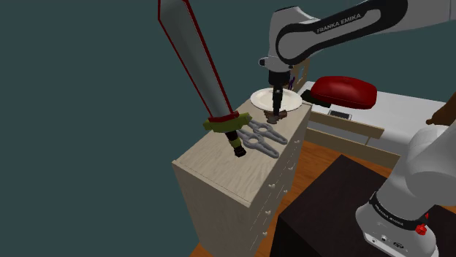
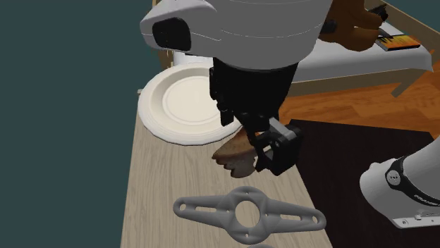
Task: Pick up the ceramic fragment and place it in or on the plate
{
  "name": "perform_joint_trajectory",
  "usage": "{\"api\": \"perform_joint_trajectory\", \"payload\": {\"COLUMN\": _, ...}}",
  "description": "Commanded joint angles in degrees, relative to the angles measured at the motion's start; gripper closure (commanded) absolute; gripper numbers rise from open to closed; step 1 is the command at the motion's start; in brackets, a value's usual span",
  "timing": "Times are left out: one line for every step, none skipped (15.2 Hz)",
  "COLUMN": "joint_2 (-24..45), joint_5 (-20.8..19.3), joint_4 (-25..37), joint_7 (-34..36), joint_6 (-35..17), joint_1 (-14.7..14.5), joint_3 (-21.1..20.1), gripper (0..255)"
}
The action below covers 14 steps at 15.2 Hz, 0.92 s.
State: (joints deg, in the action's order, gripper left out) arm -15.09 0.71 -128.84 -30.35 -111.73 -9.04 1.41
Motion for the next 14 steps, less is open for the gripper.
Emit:
{"api": "perform_joint_trajectory", "payload": {"joint_2": 1.1, "joint_5": 0.2, "joint_4": -0.7, "joint_7": -0.8, "joint_6": -1.7, "joint_1": -0.3, "joint_3": -0.1, "gripper": 0}}
{"api": "perform_joint_trajectory", "payload": {"joint_2": 1.3, "joint_5": 0.2, "joint_4": -1.3, "joint_7": -0.8, "joint_6": -2.5, "joint_1": -0.3, "joint_3": -0.1, "gripper": 0}}
{"api": "perform_joint_trajectory", "payload": {"joint_2": 1.5, "joint_5": 0.2, "joint_4": -1.9, "joint_7": -0.8, "joint_6": -3.3, "joint_1": -0.3, "joint_3": -0.1, "gripper": 0}}
{"api": "perform_joint_trajectory", "payload": {"joint_2": 1.7, "joint_5": 0.2, "joint_4": -2.5, "joint_7": -0.8, "joint_6": -4.1, "joint_1": -0.3, "joint_3": -0.1, "gripper": 0}}
{"api": "perform_joint_trajectory", "payload": {"joint_2": 2.0, "joint_5": 0.2, "joint_4": -3.1, "joint_7": -0.9, "joint_6": -4.9, "joint_1": -0.3, "joint_3": -0.1, "gripper": 0}}
{"api": "perform_joint_trajectory", "payload": {"joint_2": 2.2, "joint_5": 0.2, "joint_4": -3.6, "joint_7": -0.9, "joint_6": -5.7, "joint_1": -0.3, "joint_3": -0.1, "gripper": 0}}
{"api": "perform_joint_trajectory", "payload": {"joint_2": 2.3, "joint_5": 0.2, "joint_4": -4.0, "joint_7": -0.9, "joint_6": -6.1, "joint_1": -0.3, "joint_3": -0.1, "gripper": 0}}
{"api": "perform_joint_trajectory", "payload": {"joint_2": 2.3, "joint_5": 0.2, "joint_4": -3.9, "joint_7": -0.9, "joint_6": -6.1, "joint_1": -0.3, "joint_3": -0.1, "gripper": 0}}
{"api": "perform_joint_trajectory", "payload": {"joint_2": 2.4, "joint_5": 0.2, "joint_4": -3.9, "joint_7": -0.9, "joint_6": -6.1, "joint_1": -0.3, "joint_3": -0.1, "gripper": 0}}
{"api": "perform_joint_trajectory", "payload": {"joint_2": 2.4, "joint_5": 0.2, "joint_4": -3.9, "joint_7": -0.9, "joint_6": -6.1, "joint_1": -0.3, "joint_3": -0.1, "gripper": 0}}
{"api": "perform_joint_trajectory", "payload": {"joint_2": 2.4, "joint_5": 0.2, "joint_4": -3.9, "joint_7": -0.9, "joint_6": -6.1, "joint_1": -0.3, "joint_3": -0.1, "gripper": 0}}
{"api": "perform_joint_trajectory", "payload": {"joint_2": 2.4, "joint_5": 0.2, "joint_4": -3.9, "joint_7": -0.9, "joint_6": -6.1, "joint_1": -0.3, "joint_3": -0.1, "gripper": 0}}
{"api": "perform_joint_trajectory", "payload": {"joint_2": 2.4, "joint_5": 0.2, "joint_4": -3.9, "joint_7": -0.9, "joint_6": -6.1, "joint_1": -0.3, "joint_3": -0.1, "gripper": 0}}
{"api": "perform_joint_trajectory", "payload": {"joint_2": 2.4, "joint_5": 0.2, "joint_4": -3.9, "joint_7": -0.9, "joint_6": -6.1, "joint_1": -0.3, "joint_3": -0.1, "gripper": 0}}
